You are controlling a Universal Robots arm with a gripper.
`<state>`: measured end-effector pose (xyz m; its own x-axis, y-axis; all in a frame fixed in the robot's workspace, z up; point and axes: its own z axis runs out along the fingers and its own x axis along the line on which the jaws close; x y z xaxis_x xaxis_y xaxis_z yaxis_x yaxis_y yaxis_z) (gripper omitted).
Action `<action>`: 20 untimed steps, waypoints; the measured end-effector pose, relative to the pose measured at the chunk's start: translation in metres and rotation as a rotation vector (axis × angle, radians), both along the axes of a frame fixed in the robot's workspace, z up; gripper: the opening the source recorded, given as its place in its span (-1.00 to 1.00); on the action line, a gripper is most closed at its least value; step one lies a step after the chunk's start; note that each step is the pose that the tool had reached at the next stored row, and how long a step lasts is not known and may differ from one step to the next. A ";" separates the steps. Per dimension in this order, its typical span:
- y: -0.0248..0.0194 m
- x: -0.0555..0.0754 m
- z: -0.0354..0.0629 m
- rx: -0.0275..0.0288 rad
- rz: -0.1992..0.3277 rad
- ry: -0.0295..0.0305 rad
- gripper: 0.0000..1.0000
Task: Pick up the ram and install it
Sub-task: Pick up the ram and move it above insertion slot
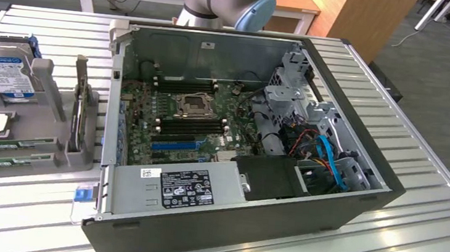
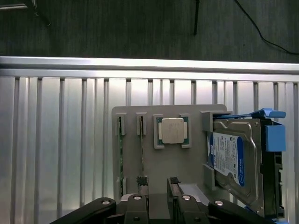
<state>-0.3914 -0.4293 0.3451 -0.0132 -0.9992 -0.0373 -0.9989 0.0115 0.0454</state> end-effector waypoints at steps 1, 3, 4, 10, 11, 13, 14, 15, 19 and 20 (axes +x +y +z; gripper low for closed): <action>-0.0001 0.000 -0.0010 0.0000 0.000 0.0000 -0.40; -0.0002 0.000 -0.0030 0.0000 0.000 0.0001 -0.40; -0.0002 0.000 -0.0042 0.0000 0.000 0.0001 -0.40; -0.0005 0.000 -0.0106 0.0001 0.000 0.0001 -0.40; -0.0006 0.000 -0.0117 0.0001 0.000 0.0000 -0.40; -0.0010 0.000 -0.0142 0.0001 0.000 0.0000 -0.40; -0.0011 0.000 -0.0155 0.0001 0.000 0.0000 -0.40; -0.0012 0.000 -0.0168 0.0002 0.000 0.0000 -0.40; -0.0017 0.000 -0.0221 0.0001 0.000 0.0000 -0.40; -0.0018 0.000 -0.0233 0.0001 0.000 0.0000 -0.40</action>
